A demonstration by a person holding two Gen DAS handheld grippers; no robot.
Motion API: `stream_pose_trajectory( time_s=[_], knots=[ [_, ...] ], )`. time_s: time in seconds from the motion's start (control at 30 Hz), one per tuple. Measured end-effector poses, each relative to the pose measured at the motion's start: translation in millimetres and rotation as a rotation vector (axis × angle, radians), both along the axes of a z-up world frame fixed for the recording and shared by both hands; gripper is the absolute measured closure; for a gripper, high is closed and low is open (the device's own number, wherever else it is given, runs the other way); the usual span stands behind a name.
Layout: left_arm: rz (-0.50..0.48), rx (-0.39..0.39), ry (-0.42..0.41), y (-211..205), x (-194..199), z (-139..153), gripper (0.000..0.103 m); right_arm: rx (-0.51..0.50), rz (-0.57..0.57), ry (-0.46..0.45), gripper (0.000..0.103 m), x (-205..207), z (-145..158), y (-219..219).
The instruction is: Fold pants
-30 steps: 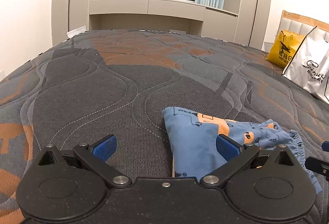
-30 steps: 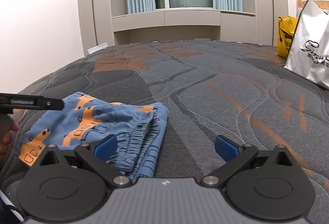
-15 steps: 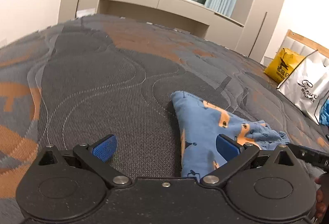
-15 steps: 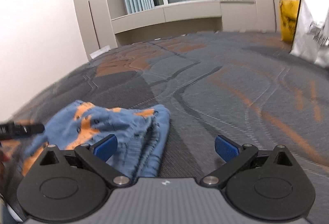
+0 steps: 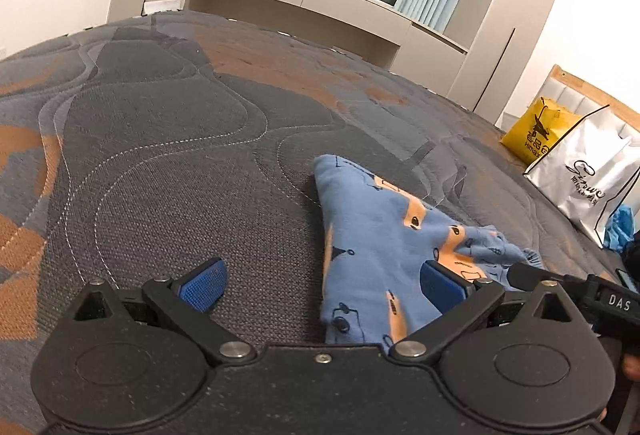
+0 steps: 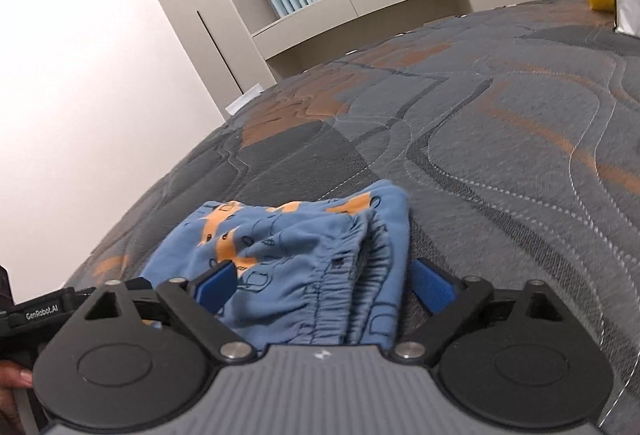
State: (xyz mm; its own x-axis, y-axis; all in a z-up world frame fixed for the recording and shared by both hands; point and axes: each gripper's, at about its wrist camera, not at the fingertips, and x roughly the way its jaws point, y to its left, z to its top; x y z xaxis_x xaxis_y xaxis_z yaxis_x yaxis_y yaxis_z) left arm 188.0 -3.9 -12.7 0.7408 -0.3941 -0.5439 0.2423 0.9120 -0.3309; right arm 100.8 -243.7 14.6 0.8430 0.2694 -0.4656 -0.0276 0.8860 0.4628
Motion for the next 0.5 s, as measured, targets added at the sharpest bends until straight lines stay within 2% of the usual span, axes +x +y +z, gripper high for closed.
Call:
stream_pose_trajectory(
  time_s=[0.03, 0.17, 0.27, 0.37, 0.43, 0.5],
  knots=[
    [0.002, 0.006, 0.003, -1.3, 0.3, 0.0, 0.001, 0.006, -0.008, -0.001, 0.015, -1.7, -0.5, 0.1],
    [0.015, 0.037, 0.014, -6.4, -0.4, 1.1, 0.003, -0.012, -0.059, 0.019, 0.039, -4.4, 0.6, 0.2],
    [0.027, 0.045, 0.023, -6.0, 0.3, 2.3, 0.009, -0.006, -0.078, 0.029, 0.046, -4.9, 0.0, -1.2],
    [0.03, 0.042, 0.031, -3.9, 0.3, 3.9, 0.026, -0.004, -0.078, 0.031, 0.051, -5.1, -0.4, -0.3],
    [0.015, 0.019, 0.04, -1.5, 0.6, 5.4, 0.033, 0.001, -0.079, 0.031, 0.057, -4.9, -0.4, -0.6],
    [-0.003, -0.017, 0.049, 0.2, 0.8, 5.7, 0.055, 0.018, -0.08, 0.029, 0.065, -5.7, 0.4, -0.6]
  ],
)
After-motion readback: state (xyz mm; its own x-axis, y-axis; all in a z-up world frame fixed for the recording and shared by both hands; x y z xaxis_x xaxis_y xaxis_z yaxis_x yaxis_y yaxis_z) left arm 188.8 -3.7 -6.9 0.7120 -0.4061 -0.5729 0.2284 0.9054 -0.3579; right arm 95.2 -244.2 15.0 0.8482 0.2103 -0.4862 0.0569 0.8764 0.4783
